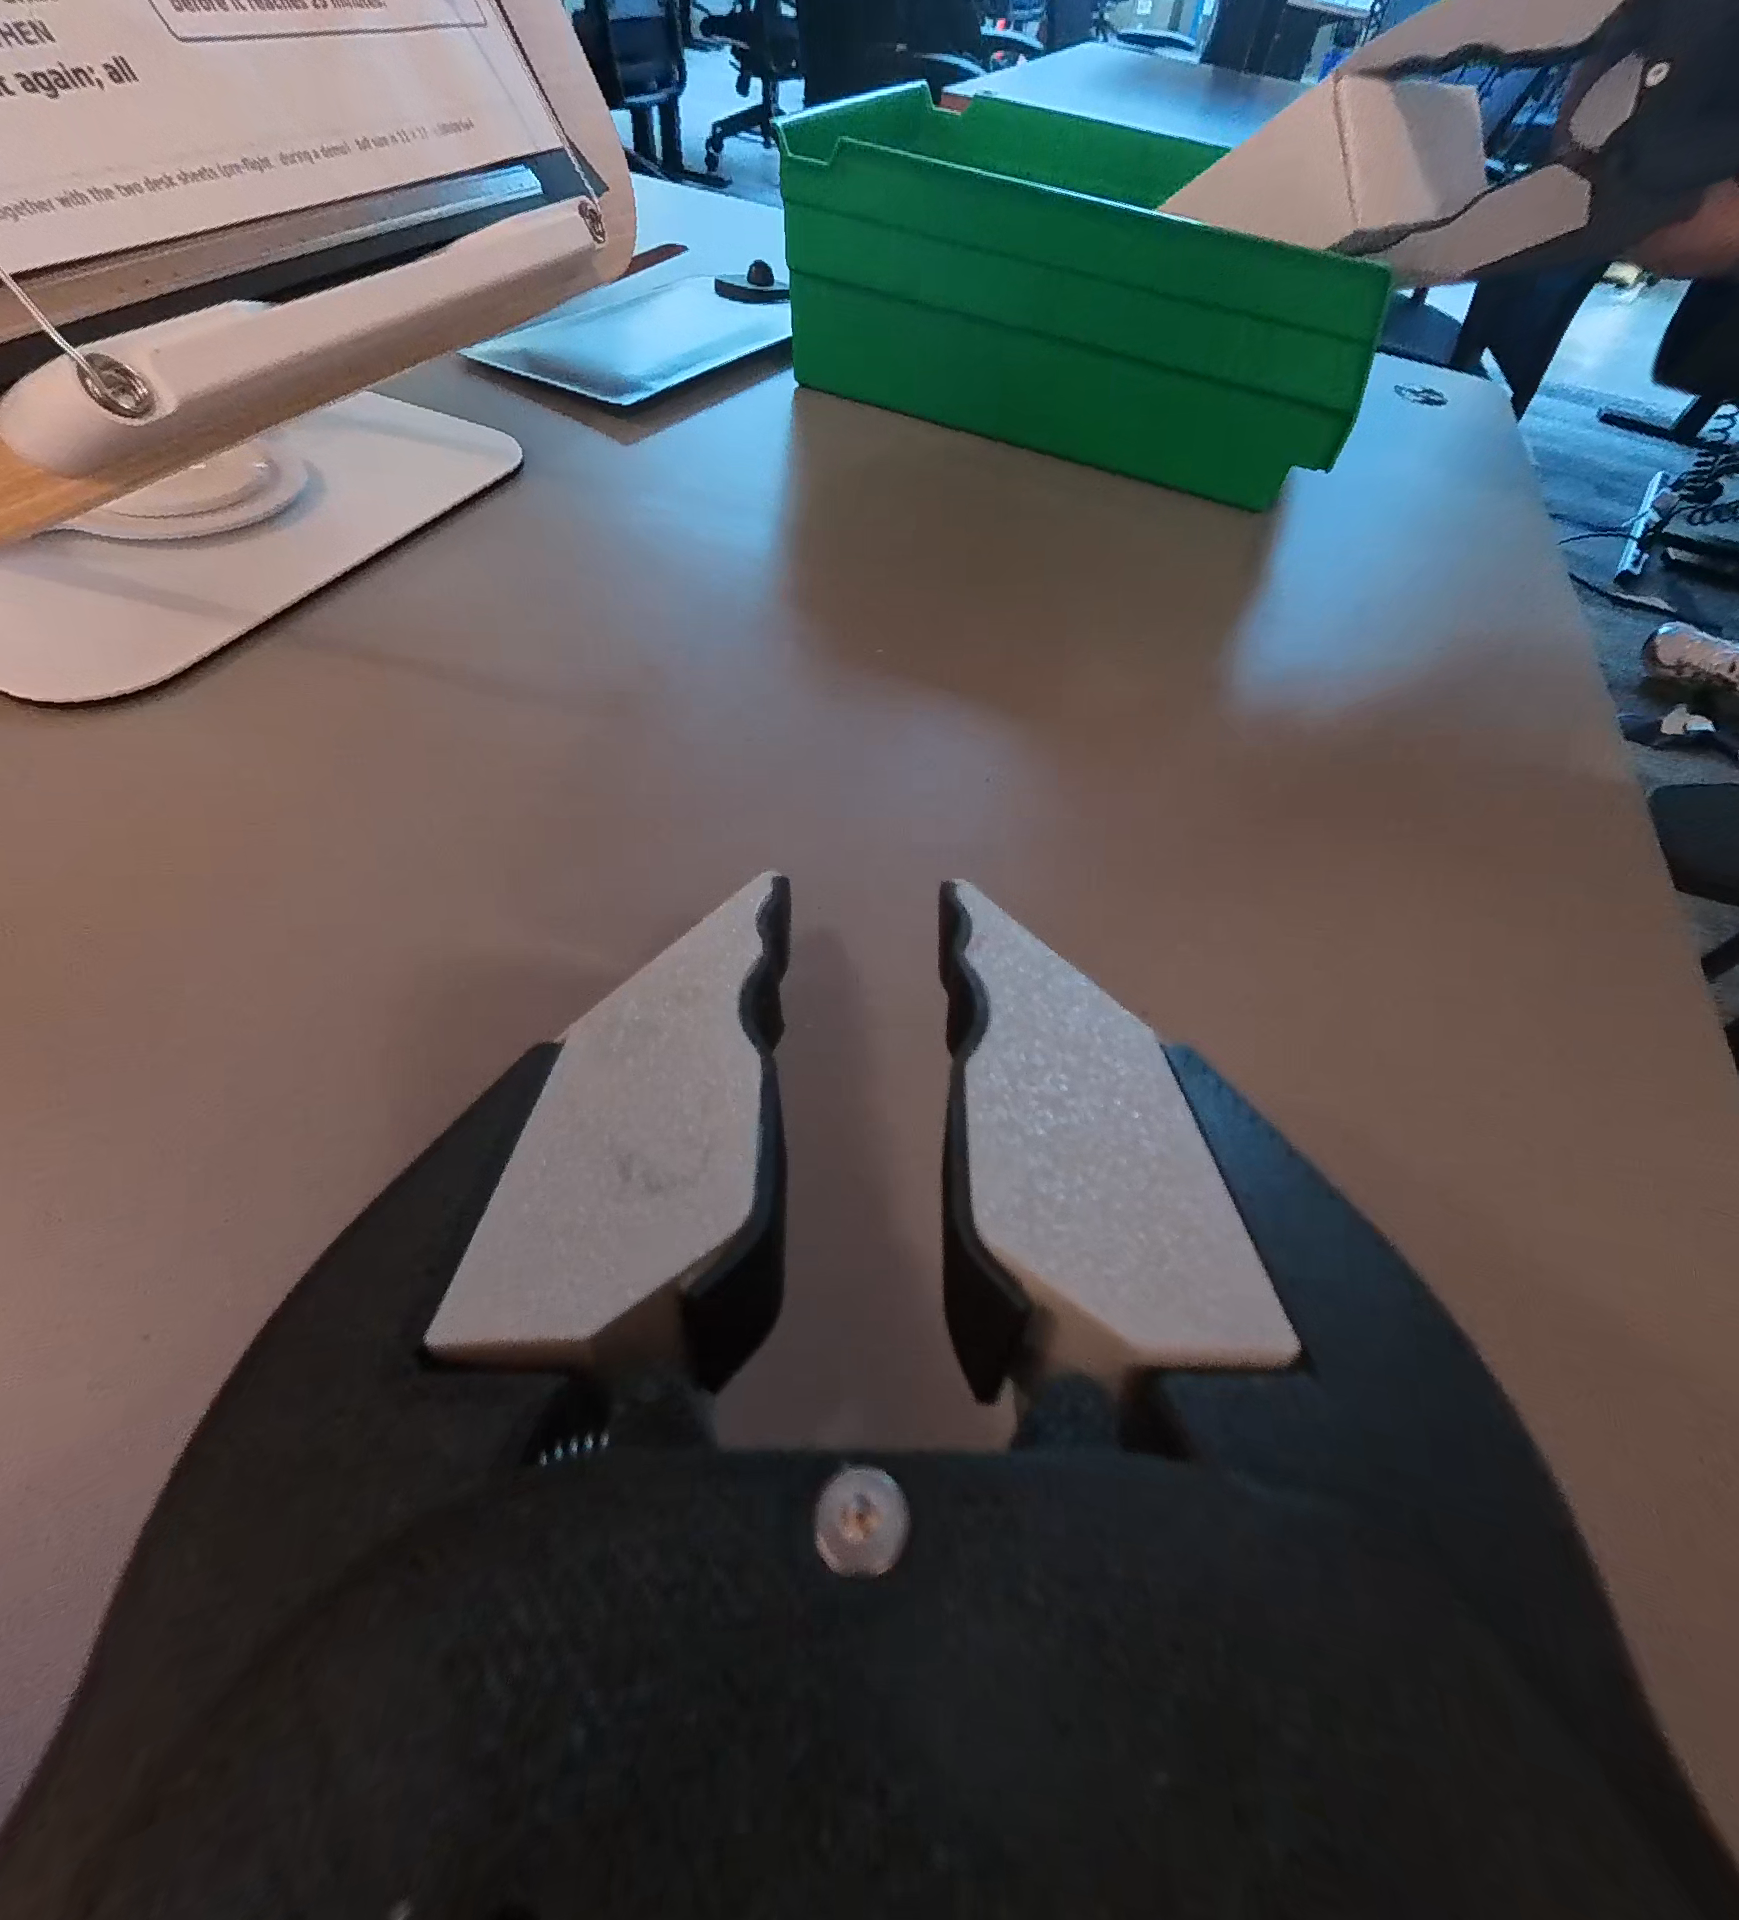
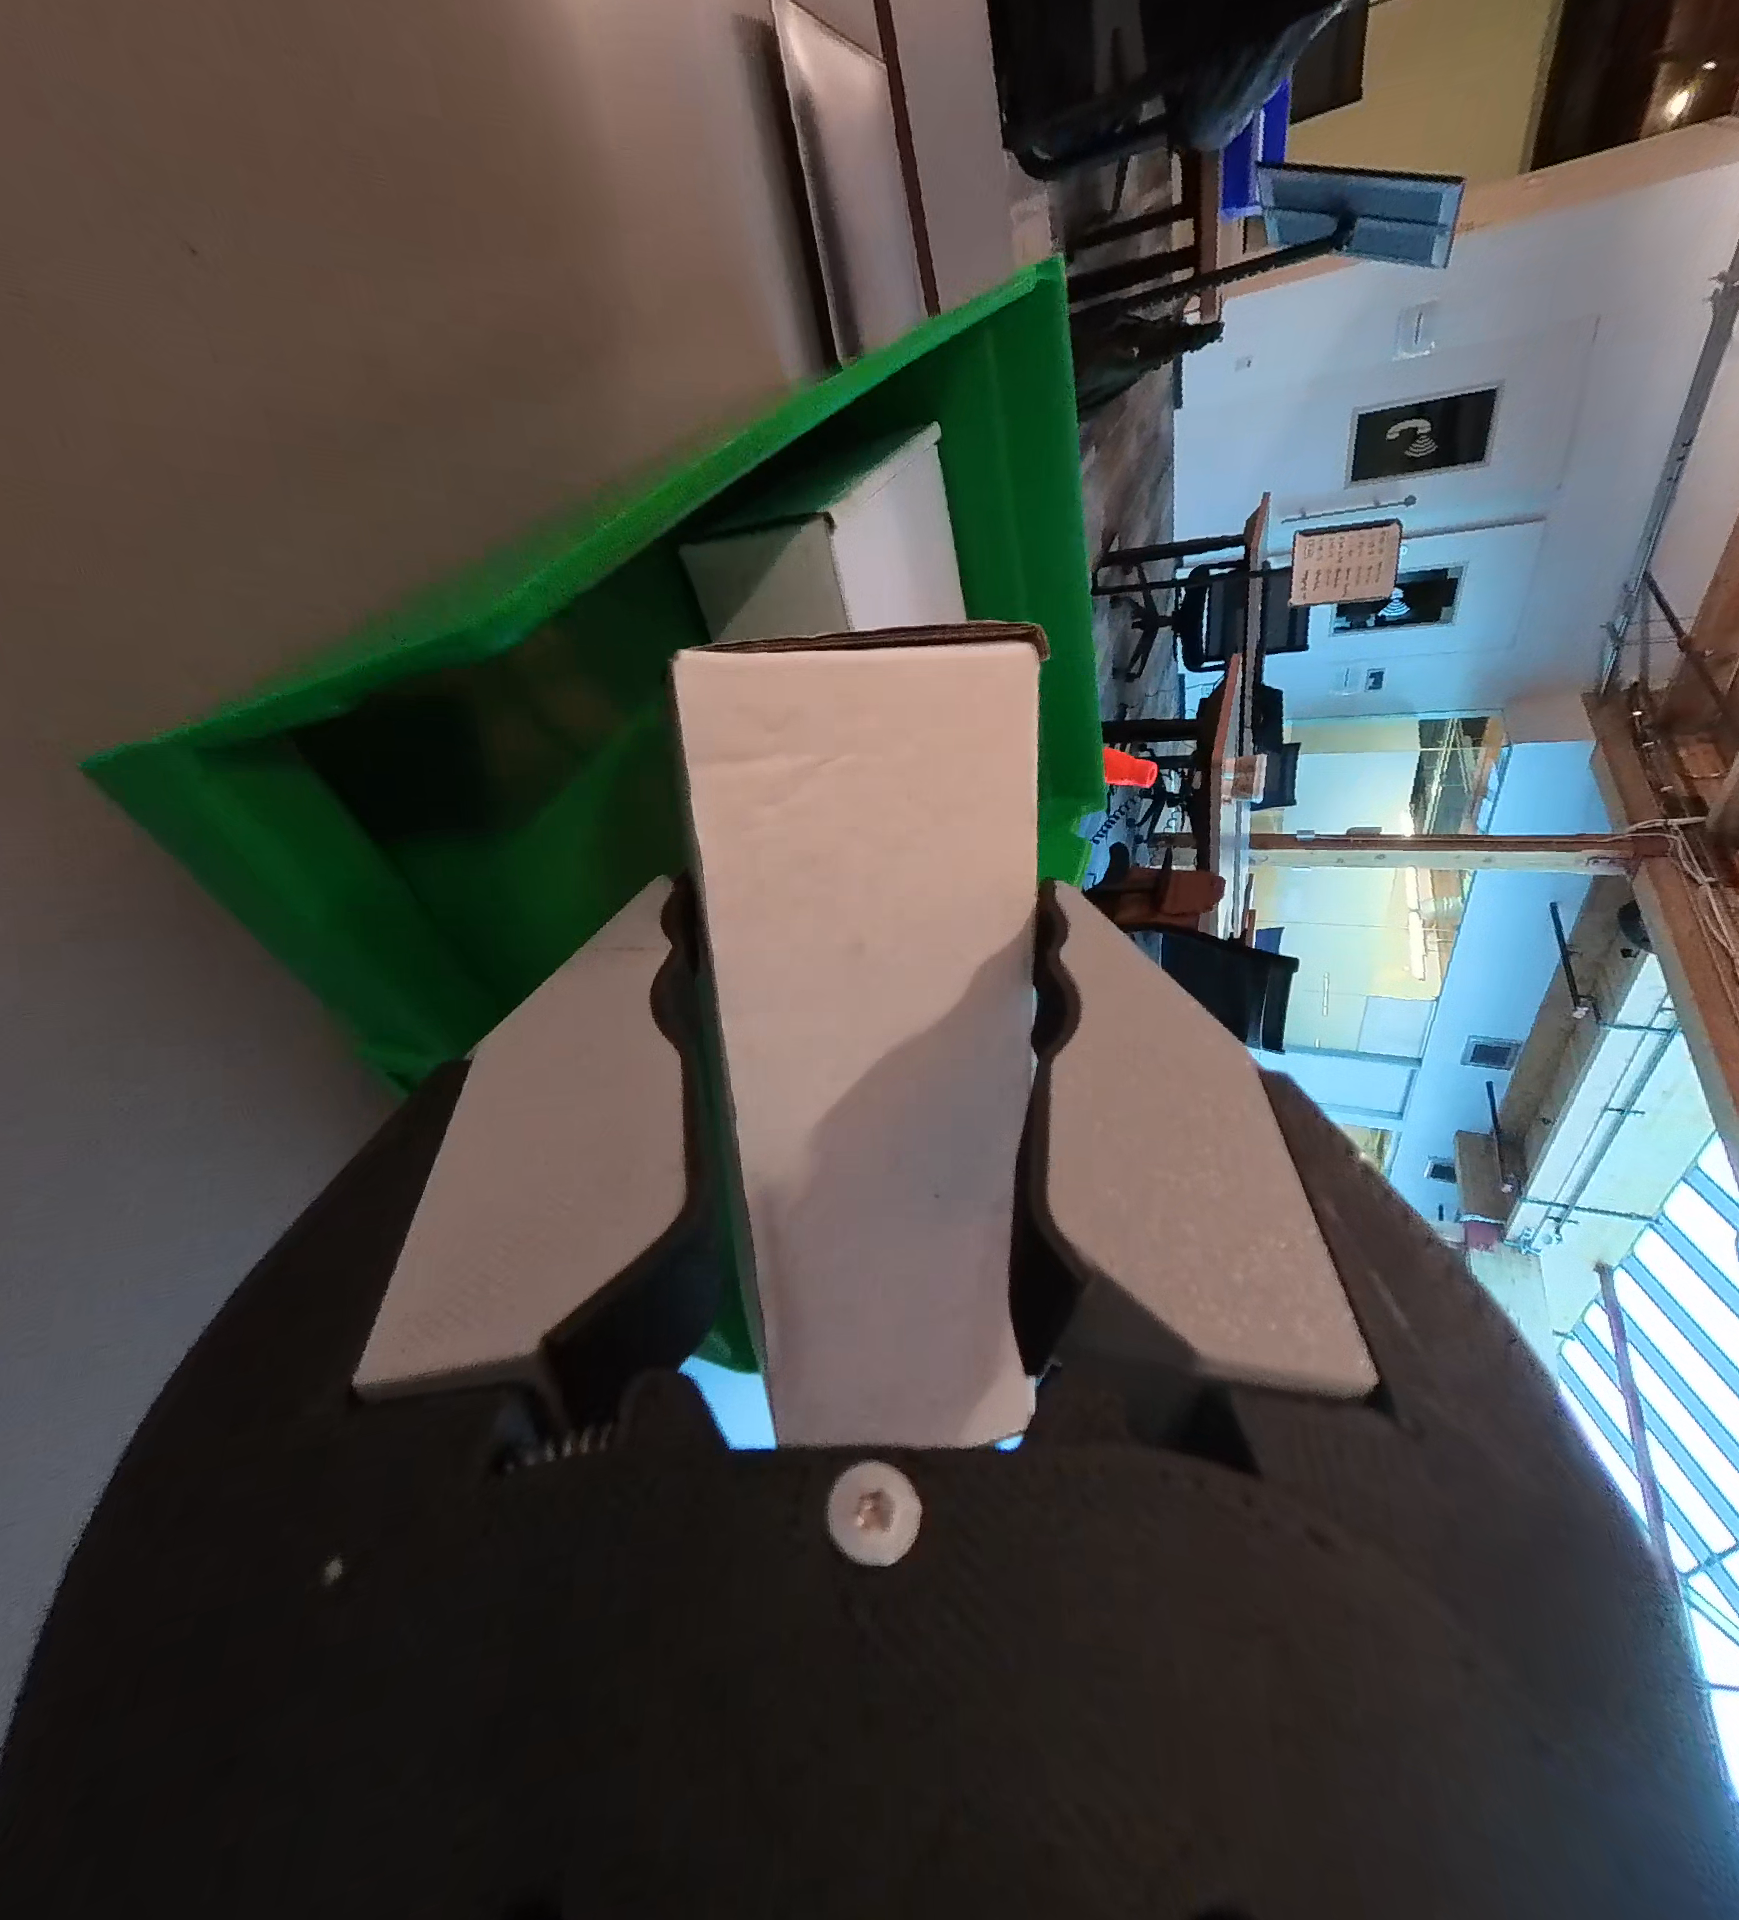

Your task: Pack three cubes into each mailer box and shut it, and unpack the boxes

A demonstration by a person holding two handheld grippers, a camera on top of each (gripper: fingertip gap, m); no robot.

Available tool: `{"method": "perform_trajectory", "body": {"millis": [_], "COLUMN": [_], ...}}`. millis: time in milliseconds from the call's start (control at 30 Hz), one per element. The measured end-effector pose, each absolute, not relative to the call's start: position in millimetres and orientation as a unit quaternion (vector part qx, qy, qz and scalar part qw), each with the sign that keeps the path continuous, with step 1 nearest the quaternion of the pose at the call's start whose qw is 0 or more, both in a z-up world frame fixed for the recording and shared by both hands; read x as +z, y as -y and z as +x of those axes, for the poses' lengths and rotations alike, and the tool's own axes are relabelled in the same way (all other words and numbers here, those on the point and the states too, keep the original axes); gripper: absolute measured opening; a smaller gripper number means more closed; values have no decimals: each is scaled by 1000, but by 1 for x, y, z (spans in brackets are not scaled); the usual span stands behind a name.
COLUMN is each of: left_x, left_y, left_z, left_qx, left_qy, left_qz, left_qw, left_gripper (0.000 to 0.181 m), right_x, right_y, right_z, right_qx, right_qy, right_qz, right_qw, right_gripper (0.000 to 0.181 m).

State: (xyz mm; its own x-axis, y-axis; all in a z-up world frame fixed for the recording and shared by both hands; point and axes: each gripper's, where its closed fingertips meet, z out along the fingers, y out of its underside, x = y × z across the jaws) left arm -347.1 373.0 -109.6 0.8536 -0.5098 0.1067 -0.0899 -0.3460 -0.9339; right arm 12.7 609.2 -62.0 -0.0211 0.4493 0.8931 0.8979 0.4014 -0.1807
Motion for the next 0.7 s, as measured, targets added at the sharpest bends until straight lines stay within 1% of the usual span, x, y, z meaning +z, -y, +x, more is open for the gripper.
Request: {"method": "perform_trajectory", "body": {"millis": [367,600,667,700], "left_x": [-110,-110,-110,-110], "left_y": [-373,-374,-374,-374], "left_z": [-347,-348,-348,-349], "left_qx": [-196,-196,-197,-197], "left_qy": [-186,-183,-182,-182], "left_qz": [-798,-799,-799,-798], "left_qw": [539,538,539,540], "left_gripper": [27,26,26,26], "right_x": [-74,-67,-75,-85], "right_y": [-610,-622,-623,-620], "right_z": [12,0,-4,-5], "right_qx": [-230,-254,-258,-255], "right_qy": [689,675,689,710], "right_qz": [-486,-447,-434,-427], "right_qw": [486,529,521,499], "right_gripper": [64,62,63,64]}}
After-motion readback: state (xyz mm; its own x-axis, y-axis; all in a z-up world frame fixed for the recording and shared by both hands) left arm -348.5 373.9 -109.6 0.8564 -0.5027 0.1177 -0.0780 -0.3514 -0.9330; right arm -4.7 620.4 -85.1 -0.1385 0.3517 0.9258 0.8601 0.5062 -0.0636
